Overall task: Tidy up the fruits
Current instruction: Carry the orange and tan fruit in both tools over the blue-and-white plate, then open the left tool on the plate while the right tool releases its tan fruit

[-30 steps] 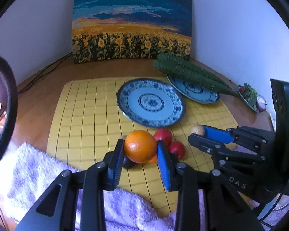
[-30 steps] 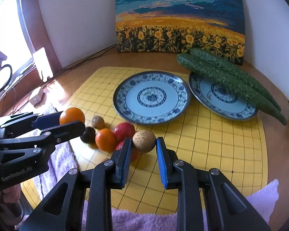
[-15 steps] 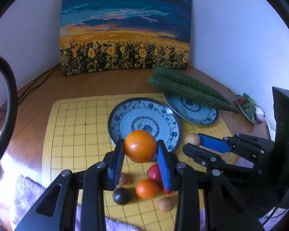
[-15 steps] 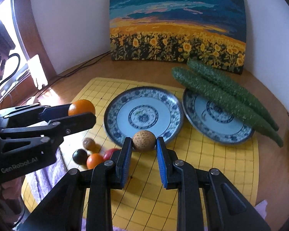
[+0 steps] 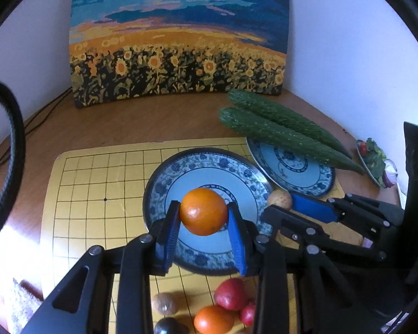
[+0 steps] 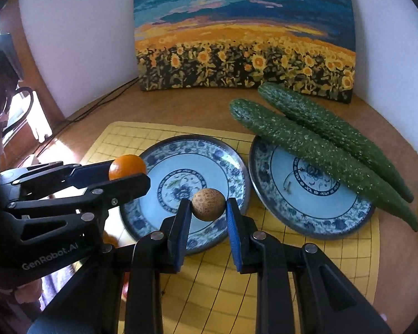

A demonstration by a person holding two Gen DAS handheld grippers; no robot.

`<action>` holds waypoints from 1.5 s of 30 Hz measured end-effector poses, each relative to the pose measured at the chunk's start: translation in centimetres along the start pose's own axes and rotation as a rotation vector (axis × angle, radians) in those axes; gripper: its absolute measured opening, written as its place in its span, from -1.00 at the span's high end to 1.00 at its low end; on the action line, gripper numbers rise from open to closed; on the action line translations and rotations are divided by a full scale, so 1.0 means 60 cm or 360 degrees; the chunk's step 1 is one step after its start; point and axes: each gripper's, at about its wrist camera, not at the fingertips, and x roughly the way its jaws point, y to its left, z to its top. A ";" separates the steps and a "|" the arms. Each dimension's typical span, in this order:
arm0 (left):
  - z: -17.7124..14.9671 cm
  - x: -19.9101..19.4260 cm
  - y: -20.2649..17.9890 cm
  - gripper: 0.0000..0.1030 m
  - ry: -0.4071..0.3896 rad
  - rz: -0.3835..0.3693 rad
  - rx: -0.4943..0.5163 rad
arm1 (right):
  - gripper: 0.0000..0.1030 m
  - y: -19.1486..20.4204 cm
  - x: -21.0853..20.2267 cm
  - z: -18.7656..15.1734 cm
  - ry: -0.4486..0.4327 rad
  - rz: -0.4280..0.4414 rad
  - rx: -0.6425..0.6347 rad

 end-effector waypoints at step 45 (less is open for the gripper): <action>-0.014 0.021 0.023 -0.03 0.0076 0.0134 -0.0050 | 0.06 -0.010 0.016 0.004 0.0016 0.0017 0.0086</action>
